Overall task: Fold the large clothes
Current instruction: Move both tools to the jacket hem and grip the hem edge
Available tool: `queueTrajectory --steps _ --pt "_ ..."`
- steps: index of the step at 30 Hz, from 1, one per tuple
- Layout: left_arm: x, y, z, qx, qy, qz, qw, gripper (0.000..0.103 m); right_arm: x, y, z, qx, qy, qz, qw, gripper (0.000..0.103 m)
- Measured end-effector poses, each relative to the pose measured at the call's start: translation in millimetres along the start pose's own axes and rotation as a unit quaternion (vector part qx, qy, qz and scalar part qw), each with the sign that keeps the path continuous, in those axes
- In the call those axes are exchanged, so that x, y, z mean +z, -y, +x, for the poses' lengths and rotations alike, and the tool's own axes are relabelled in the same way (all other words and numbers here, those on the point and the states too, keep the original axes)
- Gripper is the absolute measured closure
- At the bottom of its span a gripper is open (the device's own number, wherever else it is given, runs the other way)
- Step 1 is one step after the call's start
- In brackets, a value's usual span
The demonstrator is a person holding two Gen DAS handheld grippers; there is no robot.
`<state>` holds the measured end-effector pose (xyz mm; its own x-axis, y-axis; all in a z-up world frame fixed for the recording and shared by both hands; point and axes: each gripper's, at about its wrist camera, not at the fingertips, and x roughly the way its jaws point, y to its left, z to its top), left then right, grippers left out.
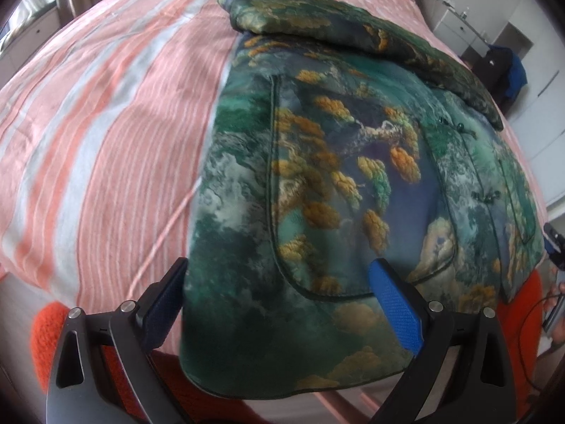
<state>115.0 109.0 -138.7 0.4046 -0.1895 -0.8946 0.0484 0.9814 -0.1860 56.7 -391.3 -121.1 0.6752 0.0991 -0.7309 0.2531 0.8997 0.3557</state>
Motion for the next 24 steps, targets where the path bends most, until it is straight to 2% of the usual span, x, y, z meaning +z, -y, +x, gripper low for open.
queueTrajectory --steps 5,13,21,24 --pt "-0.9 2.1 -1.0 0.002 0.003 0.003 1.0 0.003 -1.4 6.4 2.4 -0.004 -0.017 0.001 1.0 0.014" --pt "-5.0 5.6 -8.9 -0.001 0.007 0.009 0.9999 0.005 -9.8 4.5 12.1 -0.004 -0.069 -0.027 0.997 0.014" --pt "-3.5 7.9 -12.5 0.01 -0.004 0.014 0.9998 0.02 -10.0 -0.7 17.8 0.002 -0.088 -0.036 0.995 0.014" --pt "-3.5 6.6 -14.6 0.017 -0.01 0.009 0.9998 0.034 -9.4 -2.1 19.5 0.003 -0.096 -0.04 0.995 0.014"
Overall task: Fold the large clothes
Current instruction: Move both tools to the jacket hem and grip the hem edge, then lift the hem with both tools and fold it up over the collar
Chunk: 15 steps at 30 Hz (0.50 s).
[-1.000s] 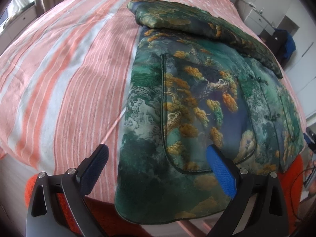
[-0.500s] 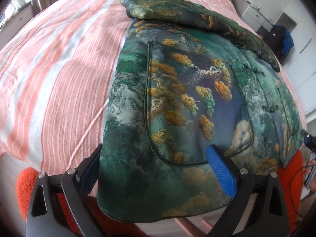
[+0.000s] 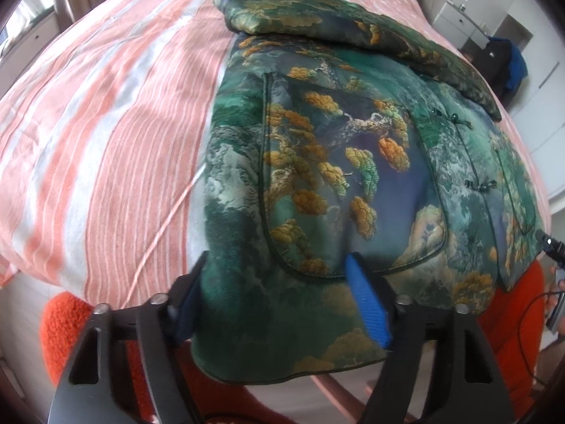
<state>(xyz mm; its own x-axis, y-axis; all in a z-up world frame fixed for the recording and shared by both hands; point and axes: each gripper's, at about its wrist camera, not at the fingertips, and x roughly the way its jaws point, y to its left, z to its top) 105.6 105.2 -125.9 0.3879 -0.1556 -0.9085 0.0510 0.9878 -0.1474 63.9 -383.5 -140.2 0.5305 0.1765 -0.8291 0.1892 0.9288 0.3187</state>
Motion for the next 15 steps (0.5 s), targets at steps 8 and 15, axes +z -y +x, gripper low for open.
queueTrajectory --steps 8,15 --pt "2.1 6.1 -19.5 0.037 0.012 0.038 0.9985 0.089 3.8 -13.0 -0.2 0.004 -0.039 -0.042 0.998 0.085" --pt "-11.0 -10.6 -39.9 0.001 0.007 0.037 0.9993 0.092 1.6 -28.6 -21.9 0.021 -0.048 -0.074 0.996 0.091"
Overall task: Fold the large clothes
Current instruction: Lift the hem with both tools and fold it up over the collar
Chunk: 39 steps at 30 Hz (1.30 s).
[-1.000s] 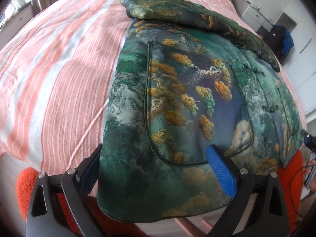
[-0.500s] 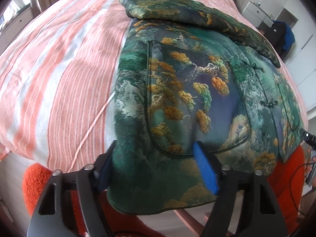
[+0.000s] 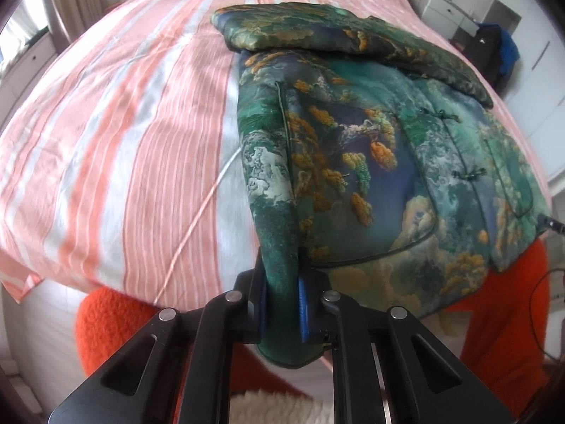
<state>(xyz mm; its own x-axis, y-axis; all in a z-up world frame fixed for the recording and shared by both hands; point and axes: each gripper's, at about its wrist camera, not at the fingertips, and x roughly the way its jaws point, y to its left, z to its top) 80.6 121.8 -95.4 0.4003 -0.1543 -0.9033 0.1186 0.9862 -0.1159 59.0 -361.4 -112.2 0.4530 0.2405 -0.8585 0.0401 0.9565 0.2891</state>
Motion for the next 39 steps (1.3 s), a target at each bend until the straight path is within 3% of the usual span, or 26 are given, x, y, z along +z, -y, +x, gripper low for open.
queueTrajectory --steps 2,4,8,10,13,15,16,17,18,19,20,21,24,25,27,29,31,32,33,34,35,37,39 --pt "-2.9 -5.0 -10.1 -0.017 -0.005 -0.003 0.9998 0.092 -1.9 -1.8 -5.6 0.015 -0.012 -0.003 1.0 0.091" --pt "2.5 -17.9 -24.9 -0.06 -0.005 -0.027 0.9978 0.092 -3.6 -0.7 -14.0 0.049 -0.026 0.008 0.998 0.091" --pt "50.9 -41.9 -63.6 -0.142 0.037 -0.057 0.9875 0.093 27.9 26.8 -45.2 0.172 -0.001 0.097 0.98 0.092" --pt "92.4 -44.3 -75.4 -0.149 0.068 -0.05 0.9853 0.093 63.3 40.0 -58.9 0.197 0.034 0.116 0.973 0.092" --pt "162.5 -40.0 -82.1 -0.112 0.12 -0.036 0.9857 0.09 129.3 52.2 -62.4 0.196 0.08 0.116 0.971 0.092" --pt "227.8 -36.1 -69.2 -0.07 0.161 -0.053 0.9831 0.081 188.9 56.5 -50.7 0.174 0.117 0.104 0.972 0.092" --pt "256.3 -33.1 -61.0 -0.033 0.176 -0.054 0.9823 0.061 220.3 57.6 -40.3 0.161 0.14 0.1 0.972 0.092" --pt "277.8 -32.7 -51.7 -0.005 0.181 -0.053 0.982 0.023 237.1 56.0 -33.1 0.155 0.154 0.097 0.971 0.089" --pt "306.7 -32.5 -36.0 0.014 0.168 -0.049 0.9844 0.009 269.8 56.6 -15.5 0.146 0.172 0.098 0.969 0.078" --pt "323.5 -33.9 -23.7 0.021 0.154 -0.046 0.9867 0.007 290.9 59.8 -1.9 0.142 0.178 0.108 0.968 0.066" --pt "337.7 -38.6 -13.1 0.037 0.139 -0.049 0.9883 0.013 306.3 63.3 9.3 0.127 0.184 0.125 0.967 0.027" --pt "340.9 -42.2 -9.1 0.043 0.135 -0.053 0.9885 0.013 313.8 65.2 14.9 0.109 0.192 0.14 0.965 0.001" --pt "323.8 -57.0 -3.2 0.012 0.148 -0.062 0.987 0.005 322.2 71.3 18.4 0.118 0.22 0.161 0.955 0.001" --pt "314.5 -61.0 4.8 0.001 0.143 -0.059 0.988 0.005 322.0 71.4 19.8 0.117 0.217 0.155 0.957 0.001" --pt "306.1 -53.4 35.5 -0.004 0.116 -0.044 0.9923 0.005 320.8 63.5 33.9 0.08 0.19 0.105 0.973 0.001" --pt "299.0 -46.4 65.6 0.012 0.092 -0.035 0.9951 0.005 318.0 52.5 60.8 0.049 0.144 0.067 0.986 0.001" --pt "292.3 -44.1 87.8 0.023 0.078 -0.036 0.9961 0.009 308.6 47.0 81.7 0.025 0.115 0.048 0.992 0.002" --pt "291.0 -42.4 95.2 0.019 0.073 -0.039 0.9964 0.027 304.5 46.4 88.6 0.019 0.11 0.044 0.993 0.009" --pt "289.1 -39.4 100.0 0.001 0.072 -0.039 0.9967 0.048 302.9 40.2 98.7 0.006 0.102 0.036 0.994 0.032" --pt "287.4 -35.2 100.7 -0.019 0.071 -0.037 0.9966 0.094 302.8 37.3 103.3 -0.004 0.099 0.029 0.995 0.052" --pt "286.5 -29.0 97.6 -0.014 0.077 -0.031 0.9964 0.093 302.1 30.5 106.6 -0.022 0.096 0.013 0.995 0.083" --pt "283.4 -17.3 79.3 0.011 0.101 -0.001 0.9948 0.095 301.1 7.5 99.7 -0.079 0.107 -0.036 0.99 0.087" --pt "287.3 -15.9 49.8 0.006 0.131 0.001 0.9913 0.095 299.8 -9.6 75.2 -0.106 0.138 -0.079 0.982 0.089"
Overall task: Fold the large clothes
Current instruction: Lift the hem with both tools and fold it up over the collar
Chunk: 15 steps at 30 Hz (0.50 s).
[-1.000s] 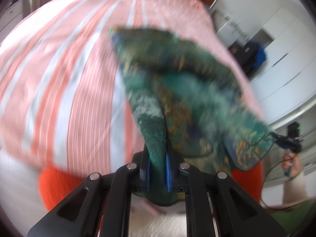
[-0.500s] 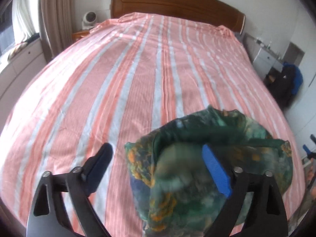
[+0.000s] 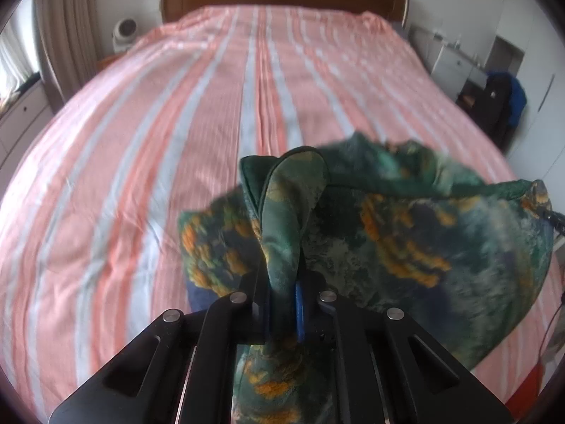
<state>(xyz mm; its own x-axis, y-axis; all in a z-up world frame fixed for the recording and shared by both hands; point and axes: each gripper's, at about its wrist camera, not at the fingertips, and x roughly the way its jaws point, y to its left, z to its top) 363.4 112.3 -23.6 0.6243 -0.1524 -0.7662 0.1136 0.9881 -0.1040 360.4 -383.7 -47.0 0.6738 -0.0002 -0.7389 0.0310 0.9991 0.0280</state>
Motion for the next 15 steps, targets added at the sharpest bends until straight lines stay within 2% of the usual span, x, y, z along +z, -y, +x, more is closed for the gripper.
queueTrajectory --steps 2,4,6,8,10,12,14,15 --pt "18.9 -1.8 -21.2 -0.004 0.034 -0.008 0.9994 0.095 19.2 -10.0 -28.6 -0.001 0.047 -0.023 0.999 0.089" --pt "36.4 0.6 -29.2 0.013 0.063 -0.004 0.9979 0.095 42.0 -13.4 -42.1 0.001 0.083 -0.023 0.996 0.089" --pt "55.7 7.4 -15.9 0.045 0.087 0.005 0.9952 0.095 63.3 -17.2 -36.1 -0.002 0.102 -0.012 0.995 0.089" --pt "64.9 7.5 7.6 0.065 0.092 0.0 0.9936 0.094 79.2 -15.3 -16.5 -0.002 0.112 0.011 0.994 0.089" --pt "65.1 -0.8 44.4 0.076 0.073 -0.017 0.9943 0.094 88.0 -8.3 21.9 -0.007 0.105 0.04 0.994 0.089" --pt "51.1 -7.2 88.7 0.101 0.04 -0.01 0.994 0.094 84.9 -3.8 58.4 -0.01 0.084 0.063 0.994 0.089" --pt "28.8 -13.4 117.3 0.103 0.018 -0.004 0.9945 0.092 70.9 -3.3 98.4 -0.024 0.045 0.062 0.997 0.089" --pt "13.6 -17.1 125.7 0.095 0.025 -0.008 0.9951 0.092 56.5 -0.9 124.1 -0.017 0.019 0.064 0.998 0.088"
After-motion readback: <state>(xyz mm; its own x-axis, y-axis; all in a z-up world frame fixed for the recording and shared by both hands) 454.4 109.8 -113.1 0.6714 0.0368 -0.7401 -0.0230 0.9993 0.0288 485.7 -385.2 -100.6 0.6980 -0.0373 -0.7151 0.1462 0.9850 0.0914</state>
